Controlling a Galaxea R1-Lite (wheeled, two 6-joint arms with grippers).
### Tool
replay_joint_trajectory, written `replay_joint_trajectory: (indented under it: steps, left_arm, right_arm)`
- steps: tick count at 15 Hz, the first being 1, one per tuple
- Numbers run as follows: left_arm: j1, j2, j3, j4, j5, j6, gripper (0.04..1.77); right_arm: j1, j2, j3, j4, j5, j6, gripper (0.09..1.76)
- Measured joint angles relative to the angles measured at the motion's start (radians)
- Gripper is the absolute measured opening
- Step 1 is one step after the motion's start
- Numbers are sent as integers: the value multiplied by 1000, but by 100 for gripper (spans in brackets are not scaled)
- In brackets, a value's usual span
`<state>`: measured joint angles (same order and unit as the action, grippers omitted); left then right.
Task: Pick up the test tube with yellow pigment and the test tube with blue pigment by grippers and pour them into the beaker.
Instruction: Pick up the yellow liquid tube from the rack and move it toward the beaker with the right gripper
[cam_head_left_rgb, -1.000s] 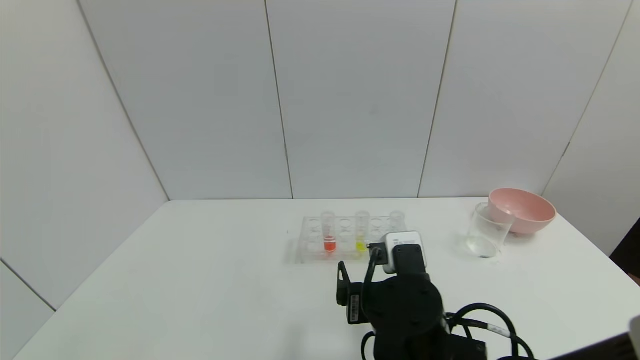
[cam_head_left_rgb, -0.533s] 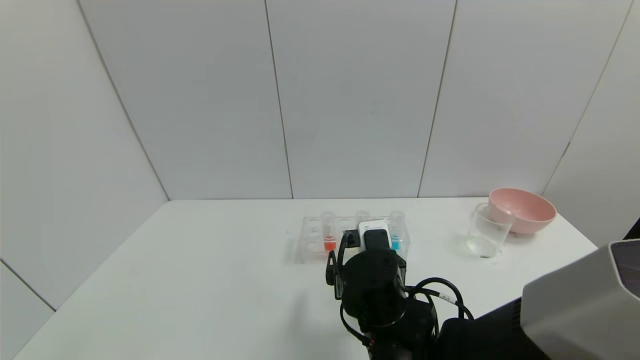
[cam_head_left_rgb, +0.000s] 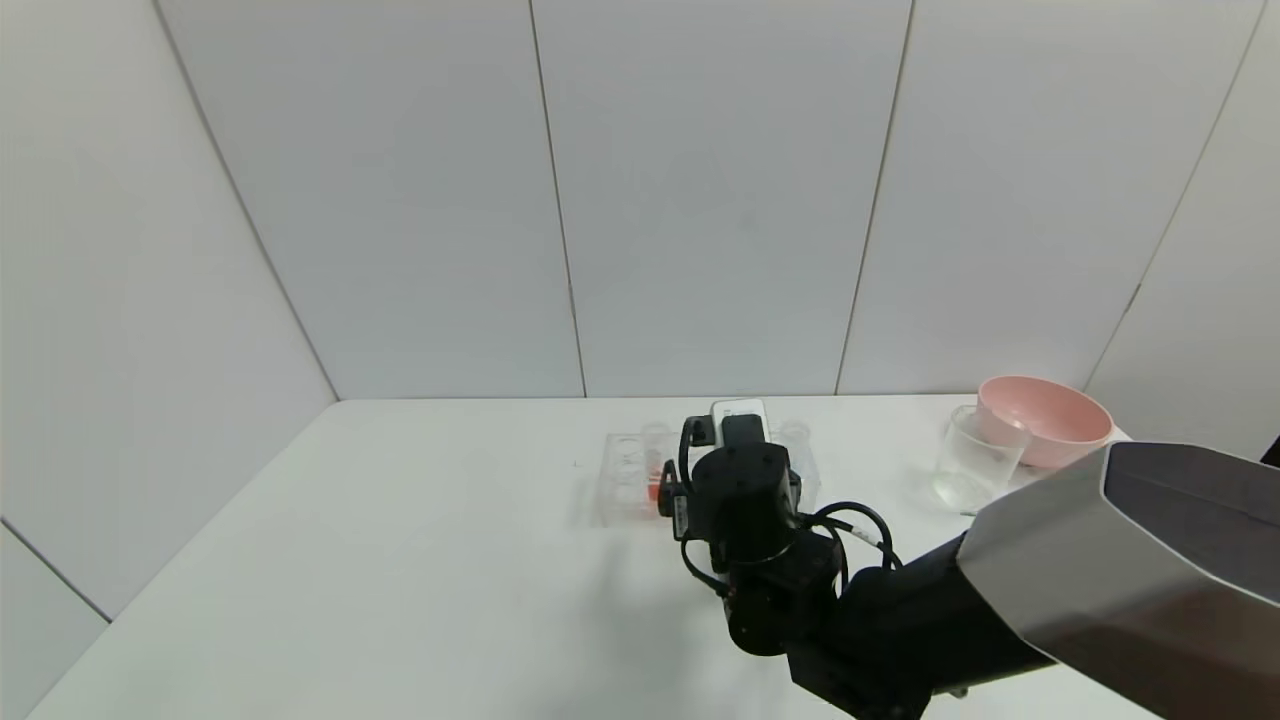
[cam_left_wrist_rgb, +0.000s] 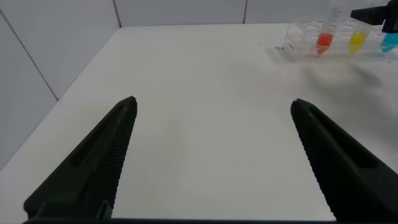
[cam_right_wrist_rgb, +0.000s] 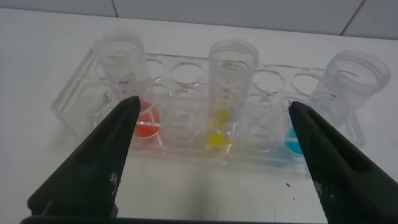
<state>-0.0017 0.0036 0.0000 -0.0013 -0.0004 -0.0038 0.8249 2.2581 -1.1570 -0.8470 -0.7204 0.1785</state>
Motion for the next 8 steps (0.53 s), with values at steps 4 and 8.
replay_joint_trajectory:
  steps: [4,8]
  left_arm:
    - [0,0,0,0,0,0,176]
    - [0,0,0,0,0,0,176]
  right_arm:
    - [-46,67,-79,0,23,-20,171]
    - [-70,121,-143,-1,40,-21,171]
